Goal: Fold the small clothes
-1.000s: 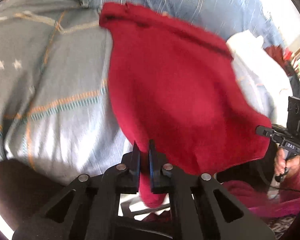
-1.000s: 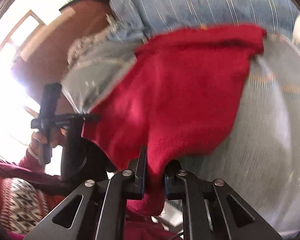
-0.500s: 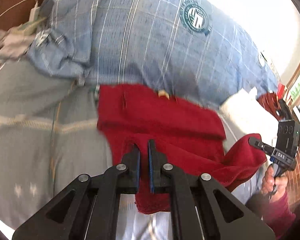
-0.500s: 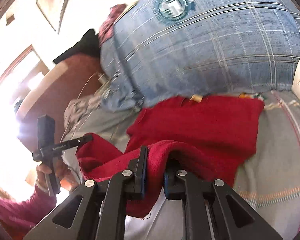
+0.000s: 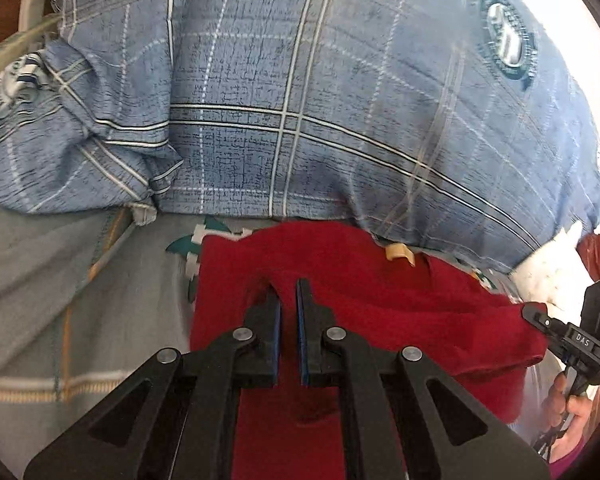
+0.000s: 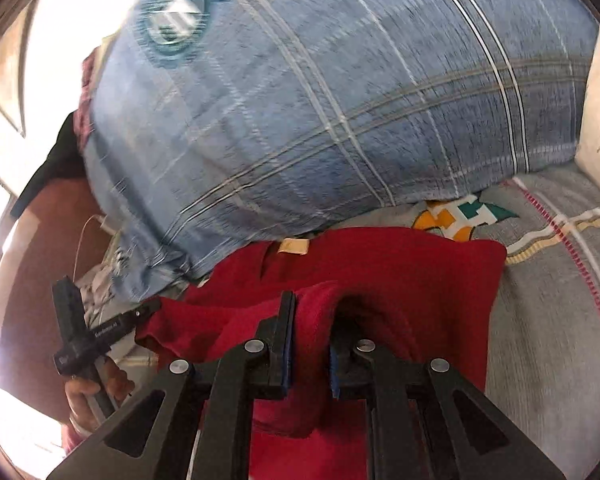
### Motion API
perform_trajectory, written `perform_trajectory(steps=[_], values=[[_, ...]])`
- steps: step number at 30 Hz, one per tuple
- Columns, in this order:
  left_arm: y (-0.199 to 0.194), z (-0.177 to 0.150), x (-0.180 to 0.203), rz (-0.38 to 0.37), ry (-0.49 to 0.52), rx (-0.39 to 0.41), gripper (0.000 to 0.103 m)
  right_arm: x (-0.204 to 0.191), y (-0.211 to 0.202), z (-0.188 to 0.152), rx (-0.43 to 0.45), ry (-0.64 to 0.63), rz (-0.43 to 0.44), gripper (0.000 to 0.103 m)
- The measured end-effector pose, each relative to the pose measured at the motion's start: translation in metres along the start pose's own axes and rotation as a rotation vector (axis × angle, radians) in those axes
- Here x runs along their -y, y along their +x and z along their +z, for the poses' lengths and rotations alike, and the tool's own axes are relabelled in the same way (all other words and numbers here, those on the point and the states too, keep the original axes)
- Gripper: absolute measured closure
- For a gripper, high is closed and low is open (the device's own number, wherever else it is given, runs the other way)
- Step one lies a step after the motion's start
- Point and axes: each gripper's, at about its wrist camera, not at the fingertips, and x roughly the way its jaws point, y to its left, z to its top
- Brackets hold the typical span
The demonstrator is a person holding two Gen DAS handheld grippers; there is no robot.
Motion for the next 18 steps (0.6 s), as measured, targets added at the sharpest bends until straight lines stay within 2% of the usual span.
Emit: perform_trajectory(steps=[2,5,6,7,8,9,11,13,14,16,18], values=[[0.011,0.006,-0.004,-0.01,-0.025,-0.016,0.097,0.013,0.008,0.009,-0.051,0.063,0.005,0.084],[0.018,0.01,-0.012,-0.035,-0.051,-0.03,0.092,0.026,-0.005,0.01,-0.039,0.119,0.079,0.079],[0.016,0.01,-0.014,-0.034,-0.052,-0.029,0.081,0.026,-0.014,0.008,-0.024,0.109,0.083,0.071],[0.012,0.01,-0.016,-0.022,-0.048,-0.013,0.061,0.025,-0.026,0.006,0.014,0.093,0.057,0.052],[0.007,0.011,-0.018,-0.012,-0.051,0.011,0.053,0.025,-0.036,0.005,0.054,0.082,0.033,0.046],[0.0,0.011,-0.022,-0.005,-0.06,0.046,0.049,0.024,-0.05,0.003,0.104,0.068,0.013,0.045],[-0.008,0.012,-0.026,-0.011,-0.068,0.054,0.049,0.015,-0.064,0.001,0.123,0.012,0.0,0.045],[-0.011,0.011,-0.028,-0.014,-0.069,0.05,0.049,-0.004,-0.066,-0.007,0.103,-0.089,-0.004,0.046],[-0.013,0.009,-0.028,-0.01,-0.067,0.049,0.049,-0.017,-0.062,-0.013,0.079,-0.148,-0.003,0.047],[-0.017,0.002,-0.027,-0.025,-0.058,0.043,0.049,-0.04,-0.042,-0.027,-0.023,-0.272,0.025,0.049],[-0.023,-0.008,-0.026,-0.032,-0.052,0.044,0.049,-0.053,-0.024,-0.039,-0.082,-0.364,0.0,0.049]])
